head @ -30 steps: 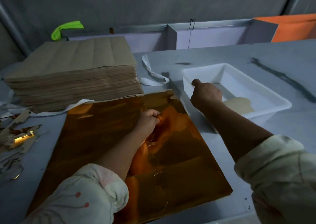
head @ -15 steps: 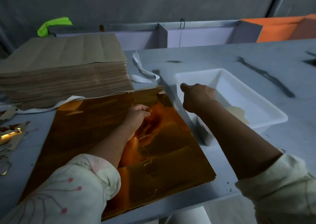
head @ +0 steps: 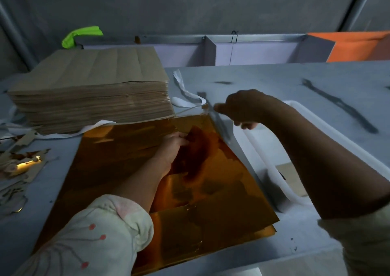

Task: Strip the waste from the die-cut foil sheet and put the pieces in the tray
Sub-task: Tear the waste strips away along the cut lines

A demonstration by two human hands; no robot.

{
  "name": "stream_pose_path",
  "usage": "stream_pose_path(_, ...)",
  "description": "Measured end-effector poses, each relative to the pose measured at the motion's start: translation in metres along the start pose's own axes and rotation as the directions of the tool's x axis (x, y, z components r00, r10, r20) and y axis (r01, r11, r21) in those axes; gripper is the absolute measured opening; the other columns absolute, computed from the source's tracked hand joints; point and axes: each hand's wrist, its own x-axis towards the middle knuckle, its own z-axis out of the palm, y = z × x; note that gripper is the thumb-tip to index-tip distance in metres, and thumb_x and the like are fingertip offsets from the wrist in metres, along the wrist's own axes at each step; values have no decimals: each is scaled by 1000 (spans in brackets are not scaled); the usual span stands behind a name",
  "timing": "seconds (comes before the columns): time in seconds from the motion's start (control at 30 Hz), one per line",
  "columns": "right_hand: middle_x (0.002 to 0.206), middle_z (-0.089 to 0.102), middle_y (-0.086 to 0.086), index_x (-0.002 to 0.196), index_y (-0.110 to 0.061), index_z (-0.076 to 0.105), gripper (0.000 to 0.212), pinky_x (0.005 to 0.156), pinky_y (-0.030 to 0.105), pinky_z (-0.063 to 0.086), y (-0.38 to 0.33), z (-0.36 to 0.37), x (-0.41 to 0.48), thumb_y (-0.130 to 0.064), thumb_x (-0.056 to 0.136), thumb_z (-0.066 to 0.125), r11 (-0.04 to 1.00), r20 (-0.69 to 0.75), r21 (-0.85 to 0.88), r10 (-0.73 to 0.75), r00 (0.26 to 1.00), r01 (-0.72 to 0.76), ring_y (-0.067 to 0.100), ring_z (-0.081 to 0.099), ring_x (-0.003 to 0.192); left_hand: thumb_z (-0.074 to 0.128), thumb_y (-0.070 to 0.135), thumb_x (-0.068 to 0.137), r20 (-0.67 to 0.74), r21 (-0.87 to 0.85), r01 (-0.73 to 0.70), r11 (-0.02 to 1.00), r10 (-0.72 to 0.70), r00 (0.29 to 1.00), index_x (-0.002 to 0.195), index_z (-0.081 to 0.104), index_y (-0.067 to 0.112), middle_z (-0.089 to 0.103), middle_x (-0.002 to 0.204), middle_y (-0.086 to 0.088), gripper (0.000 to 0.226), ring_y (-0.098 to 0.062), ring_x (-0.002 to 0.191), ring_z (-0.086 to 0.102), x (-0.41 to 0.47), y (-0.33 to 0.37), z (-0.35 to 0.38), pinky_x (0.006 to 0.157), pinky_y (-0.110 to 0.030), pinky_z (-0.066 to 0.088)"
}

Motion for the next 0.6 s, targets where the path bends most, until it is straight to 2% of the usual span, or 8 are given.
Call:
stream_pose_path(0.07, 90, 70, 8, 104, -12, 62, 67, 61, 28, 56, -15, 0, 15, -72, 89, 38, 963, 60, 265, -68, 996, 50, 22, 70, 77, 55, 18, 87, -4, -41, 9, 999, -10, 1000, 96, 69, 22, 72, 99, -10, 17, -33, 96, 65, 0, -1, -4, 70, -41, 53)
stream_pose_path(0.13, 92, 71, 6, 103, -17, 63, 76, 61, 28, 55, -22, 6, 23, -84, 74, 40, 917, 164, 395, -127, 978, 53, 20, 70, 80, 57, 16, 85, 15, -70, 7, 998, -6, 1000, 96, 69, 19, 73, 94, -8, 17, -33, 95, 66, 0, -1, -4, 71, -42, 54)
stream_pose_path(0.17, 90, 71, 5, 98, -20, 64, 72, 59, 27, 55, -24, 11, 27, -84, 74, 43, 902, 174, 427, -157, 972, 69, 19, 71, 78, 58, 14, 84, 21, -80, 4, 997, -3, 1000, 95, 69, 17, 74, 90, -8, 17, -32, 93, 67, 0, -2, -5, 74, -42, 55)
stream_pose_path(0.23, 84, 70, 6, 91, -21, 62, 58, 53, 26, 54, -23, 23, 36, -76, 83, 48, 854, 97, 510, -179, 979, 106, 19, 71, 70, 59, 10, 83, 29, -87, -6, 996, 8, 1000, 93, 68, 14, 74, 84, -7, 14, -32, 90, 68, 1, -1, -4, 79, -43, 54)
stream_pose_path(0.3, 79, 68, 7, 91, -18, 60, 53, 49, 27, 52, -18, 35, 41, -70, 86, 52, 788, -23, 598, -165, 986, 146, 18, 69, 62, 59, 9, 86, 29, -76, -20, 997, 22, 999, 92, 67, 14, 73, 88, -10, 12, -34, 95, 67, 2, -2, -5, 87, -48, 53)
stream_pose_path(0.4, 67, 67, 6, 88, -12, 63, 56, 51, 28, 52, -4, 47, 43, -67, 86, 55, 727, -71, 668, -152, 986, 160, 18, 67, 54, 58, 9, 87, 24, -62, -32, 998, 34, 999, 96, 67, 12, 71, 96, -14, 12, -34, 96, 67, 2, -3, -6, 92, -53, 51)
stream_pose_path(0.47, 63, 69, 5, 84, -7, 66, 62, 54, 31, 54, 1, 47, 40, -68, 85, 54, 728, 15, 675, -171, 985, 116, 22, 68, 58, 58, 10, 87, 26, -67, -43, 997, 45, 999, 99, 67, 10, 72, 100, -17, 15, -35, 99, 67, 3, -4, -6, 92, -52, 51)
stream_pose_path(0.6, 75, 74, 6, 92, -10, 71, 77, 53, 28, 54, 0, 39, 34, -79, 66, 49, 751, 141, 653, -246, 959, 97, 17, 71, 63, 58, 10, 88, 3, -77, -45, 996, 46, 999, 99, 67, 10, 72, 102, -16, 14, -35, 100, 67, 5, -5, -5, 89, -47, 51)
